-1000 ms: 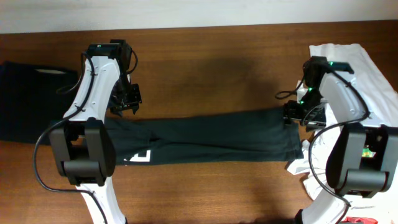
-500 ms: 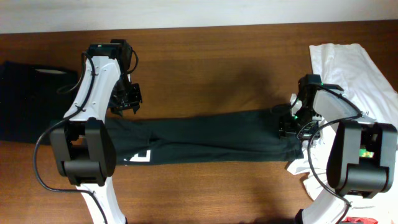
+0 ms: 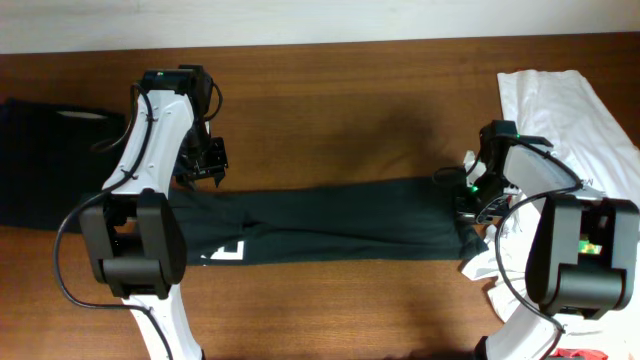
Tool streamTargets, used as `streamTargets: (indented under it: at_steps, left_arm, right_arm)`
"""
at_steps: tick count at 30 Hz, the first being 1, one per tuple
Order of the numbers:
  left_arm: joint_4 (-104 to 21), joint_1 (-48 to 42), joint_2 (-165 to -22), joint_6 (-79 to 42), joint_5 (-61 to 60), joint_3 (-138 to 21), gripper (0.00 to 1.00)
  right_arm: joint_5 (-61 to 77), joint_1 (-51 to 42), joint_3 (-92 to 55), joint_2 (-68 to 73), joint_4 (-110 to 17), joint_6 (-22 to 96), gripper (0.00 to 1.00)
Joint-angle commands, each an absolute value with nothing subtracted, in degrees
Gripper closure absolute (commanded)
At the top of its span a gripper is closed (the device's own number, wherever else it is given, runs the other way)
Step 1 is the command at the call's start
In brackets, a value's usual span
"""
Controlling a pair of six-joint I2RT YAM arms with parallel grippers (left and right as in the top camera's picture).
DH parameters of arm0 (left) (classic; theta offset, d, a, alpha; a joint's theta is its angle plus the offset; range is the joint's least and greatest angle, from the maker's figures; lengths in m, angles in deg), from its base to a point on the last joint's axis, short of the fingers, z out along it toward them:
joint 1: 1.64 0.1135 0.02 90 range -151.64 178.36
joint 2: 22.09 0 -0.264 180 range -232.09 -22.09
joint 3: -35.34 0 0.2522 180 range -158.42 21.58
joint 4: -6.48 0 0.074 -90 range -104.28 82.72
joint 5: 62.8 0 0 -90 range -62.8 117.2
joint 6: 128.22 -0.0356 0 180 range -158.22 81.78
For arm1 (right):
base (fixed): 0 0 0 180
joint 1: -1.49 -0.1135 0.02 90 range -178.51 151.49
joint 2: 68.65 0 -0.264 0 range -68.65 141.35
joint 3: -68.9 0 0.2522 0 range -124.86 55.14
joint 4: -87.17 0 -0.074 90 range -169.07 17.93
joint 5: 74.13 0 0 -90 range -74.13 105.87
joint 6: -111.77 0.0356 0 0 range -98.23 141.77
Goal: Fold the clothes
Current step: 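Grasp the strip's right end with the right gripper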
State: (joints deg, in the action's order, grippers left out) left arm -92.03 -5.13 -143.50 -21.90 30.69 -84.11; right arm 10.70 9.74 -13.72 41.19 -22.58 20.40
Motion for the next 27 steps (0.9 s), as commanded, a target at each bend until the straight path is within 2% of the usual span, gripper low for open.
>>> streamTargets:
  at_steps: [1,6,9,21,27]
  left_arm:
    - [-93.0,-3.2,-143.6,-21.6,31.6,-84.5,0.60]
    - [-93.1,-1.1,-143.6,-21.5,31.5,-84.5,0.59]
    - [-93.0,-0.8,-143.6,-21.5,31.5,-84.5,0.59]
    - [-93.1,-0.8,-143.6,-21.5,31.5,-84.5,0.59]
    - [-93.1,-0.8,-143.6,-21.5,31.5,-84.5,0.58]
  right_arm:
    - [13.5,12.5,-22.9,41.7,-16.8,22.7,0.96]
    - [13.5,11.2,-35.4,41.6,-5.8,22.6,0.96]
    - [13.5,6.6,-38.3,41.6,-2.7,22.7,0.96]
    - [13.1,-17.7,-38.0,42.0,-2.5,32.0,0.96]
    - [12.5,-22.1,-38.0,43.0,-5.7,34.8,0.96]
